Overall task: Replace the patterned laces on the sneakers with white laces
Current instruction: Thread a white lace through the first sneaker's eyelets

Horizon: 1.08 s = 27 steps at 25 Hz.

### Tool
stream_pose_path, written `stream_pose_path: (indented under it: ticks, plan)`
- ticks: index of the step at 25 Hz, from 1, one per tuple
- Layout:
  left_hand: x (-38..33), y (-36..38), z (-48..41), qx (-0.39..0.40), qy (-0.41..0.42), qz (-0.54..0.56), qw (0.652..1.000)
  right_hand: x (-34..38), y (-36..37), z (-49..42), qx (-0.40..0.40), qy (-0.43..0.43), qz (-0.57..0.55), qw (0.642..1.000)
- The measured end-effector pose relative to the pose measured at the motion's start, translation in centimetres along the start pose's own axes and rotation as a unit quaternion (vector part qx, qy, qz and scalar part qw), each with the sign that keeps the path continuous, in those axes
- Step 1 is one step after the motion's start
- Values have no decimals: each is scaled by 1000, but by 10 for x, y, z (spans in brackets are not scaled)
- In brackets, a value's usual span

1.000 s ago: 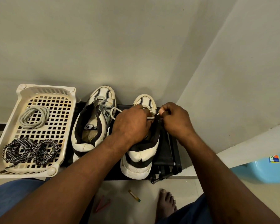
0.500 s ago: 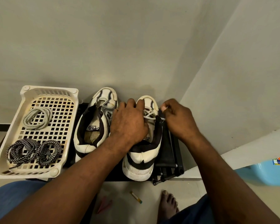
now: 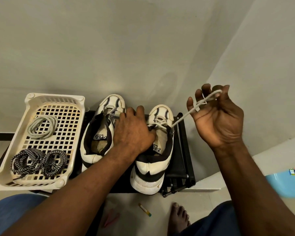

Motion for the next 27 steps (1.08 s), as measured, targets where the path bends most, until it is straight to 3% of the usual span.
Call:
stream_pose_path:
  ticks: [3,5,6,8,9,10,11,13,16,17,19,20,22,23,24,25,26,27]
  plan:
    - [-3,2,0,18,3,16,1000,-16,-7,0,-62,59,78,993]
    - [-3,1,0,30,1,20,999,-29,-19,1,-144,97,263,949]
    - [-3,1,1,38,-5,21,999,-29,-23,2,-159,95,411,892]
    - [-2,1,1,49,-18,26,998,-31,-24,0,-116,78,690,710]
    - [-1,1,2,48,-20,30,998,-38,-23,1,-75,89,766,632]
    - [-1,1,3,44,-19,34,998,-43,-24,3,-49,119,797,590]
    - [-1,0,3,40,-18,38,998,-46,-26,5,-38,148,798,583]
    - [1,1,3,43,-21,38,998,-49,-27,9,-30,194,752,629]
    - [5,2,2,58,-37,29,997,-43,-14,10,-13,151,642,751]
    - [7,2,2,58,-40,29,997,-37,-7,9,-12,114,562,819]
    - [7,1,1,53,-39,36,997,-22,6,9,12,61,284,957]
    - [6,1,1,53,-35,36,997,-13,12,10,33,46,147,987]
    - [6,2,1,59,-32,32,997,3,13,9,34,25,-10,999]
    - [5,1,1,59,-31,28,997,7,8,9,9,19,-22,1000]
    - [4,0,1,58,-28,20,998,8,-3,8,-37,15,30,999]
    - [3,-2,2,54,-20,9,998,8,-11,8,-89,12,157,984]
    - [0,-5,2,48,-5,0,999,6,-21,8,-134,16,345,929]
    - [-3,-7,2,41,14,-3,999,2,-27,9,-153,31,536,830]
Point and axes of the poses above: each hand's wrist, its own z-axis away from the middle knuckle, its own y-axis out of the palm, x = y × z, the point moved 7 cm from there along -z, towards the middle knuckle, and after that the axes turned 4 degrees about y, right-handed, at the moved point
